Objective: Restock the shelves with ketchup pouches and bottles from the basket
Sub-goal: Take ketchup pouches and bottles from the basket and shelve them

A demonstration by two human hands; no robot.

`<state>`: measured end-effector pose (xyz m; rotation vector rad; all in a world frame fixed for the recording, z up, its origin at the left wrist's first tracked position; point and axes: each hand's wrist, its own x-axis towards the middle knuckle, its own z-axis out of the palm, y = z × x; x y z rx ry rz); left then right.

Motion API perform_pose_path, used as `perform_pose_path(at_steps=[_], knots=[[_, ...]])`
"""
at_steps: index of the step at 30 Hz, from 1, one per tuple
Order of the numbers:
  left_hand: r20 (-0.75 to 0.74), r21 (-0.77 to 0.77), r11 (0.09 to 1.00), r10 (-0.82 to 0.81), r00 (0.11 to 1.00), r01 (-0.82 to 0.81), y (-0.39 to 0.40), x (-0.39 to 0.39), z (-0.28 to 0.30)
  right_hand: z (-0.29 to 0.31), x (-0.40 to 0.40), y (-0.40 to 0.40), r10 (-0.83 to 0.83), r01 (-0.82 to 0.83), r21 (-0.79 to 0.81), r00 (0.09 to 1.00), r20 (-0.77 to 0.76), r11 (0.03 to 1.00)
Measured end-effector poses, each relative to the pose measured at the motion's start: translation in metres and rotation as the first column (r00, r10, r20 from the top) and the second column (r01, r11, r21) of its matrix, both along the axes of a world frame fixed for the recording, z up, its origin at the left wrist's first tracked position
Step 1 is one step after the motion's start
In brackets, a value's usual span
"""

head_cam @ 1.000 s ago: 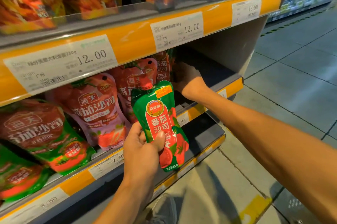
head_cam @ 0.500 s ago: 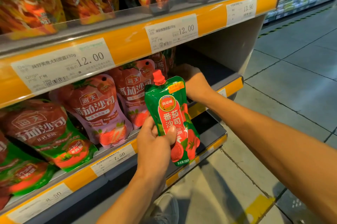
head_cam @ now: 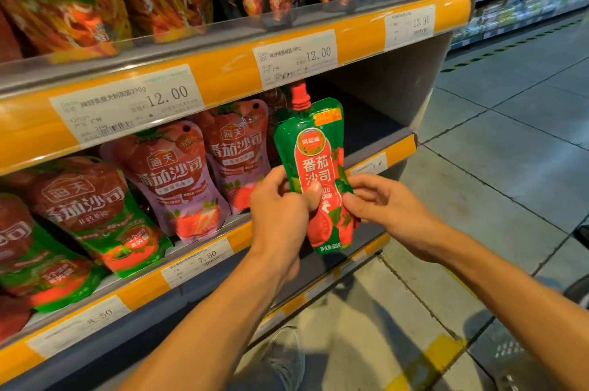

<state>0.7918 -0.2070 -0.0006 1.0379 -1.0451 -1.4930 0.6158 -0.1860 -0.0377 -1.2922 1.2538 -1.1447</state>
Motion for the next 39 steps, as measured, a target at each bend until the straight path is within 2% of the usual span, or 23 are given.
perform_pose_path(at_steps=[8, 12, 14, 15, 16, 18, 19, 20, 22, 29, 35, 39], knots=[[0.077, -0.008, 1.0, 0.017, 0.997, -0.017, -0.002, -0.014, 0.007, 0.009, -0.008, 0.002, -0.049, 0.049, -0.024, 0.999, -0.011, 0.999], [0.215, -0.104, 0.994, -0.012, 0.977, 0.035, -0.01, -0.012, 0.002, 0.007, -0.01, -0.004, -0.136, 0.135, -0.005, 0.991, -0.014, 0.991], [0.394, -0.182, 0.98, 0.002, 0.919, 0.076, -0.016, -0.008, -0.004, 0.007, -0.015, -0.009, -0.196, 0.196, -0.016, 0.98, -0.016, 0.98], [0.542, -0.238, 0.964, 0.03, 0.84, 0.119, -0.02, -0.003, -0.008, 0.006, -0.018, -0.012, -0.233, 0.232, -0.027, 0.972, -0.015, 0.972], [0.704, -0.292, 0.937, 0.076, 0.706, 0.191, -0.023, 0.002, -0.013, 0.006, -0.021, -0.017, -0.267, 0.267, -0.04, 0.964, -0.008, 0.963], [0.918, -0.318, 0.872, 0.185, 0.351, 0.373, -0.024, 0.011, -0.023, 0.008, -0.025, -0.028, -0.327, 0.327, -0.062, 0.945, 0.012, 0.943], [0.953, -0.295, 0.846, 0.224, 0.206, 0.445, -0.024, 0.014, -0.028, 0.009, -0.026, -0.034, -0.348, 0.348, -0.076, 0.937, 0.014, 0.934], [0.963, -0.265, 0.825, 0.248, 0.1, 0.499, -0.022, 0.016, -0.033, 0.01, -0.026, -0.041, -0.366, 0.365, -0.088, 0.931, 0.015, 0.927], [0.964, -0.22, 0.799, 0.267, -0.003, 0.56, -0.019, 0.017, -0.04, 0.011, -0.022, -0.056, -0.393, 0.392, -0.113, 0.919, 0.016, 0.913], [0.952, -0.245, 0.765, 0.305, 0.0, 0.595, -0.018, 0.019, -0.043, -0.002, 0.002, -0.113, -0.376, 0.369, -0.134, 0.926, -0.034, 0.92], [0.949, -0.22, 0.76, 0.311, -0.045, 0.611, -0.019, 0.02, -0.045, 0.003, 0.006, -0.137, -0.277, 0.243, -0.159, 0.926, -0.256, 0.957], [0.946, -0.235, 0.77, 0.321, -0.043, 0.594, -0.019, 0.016, -0.045, 0.005, 0.002, -0.147, -0.295, 0.249, -0.171, 0.887, -0.354, 0.953]])
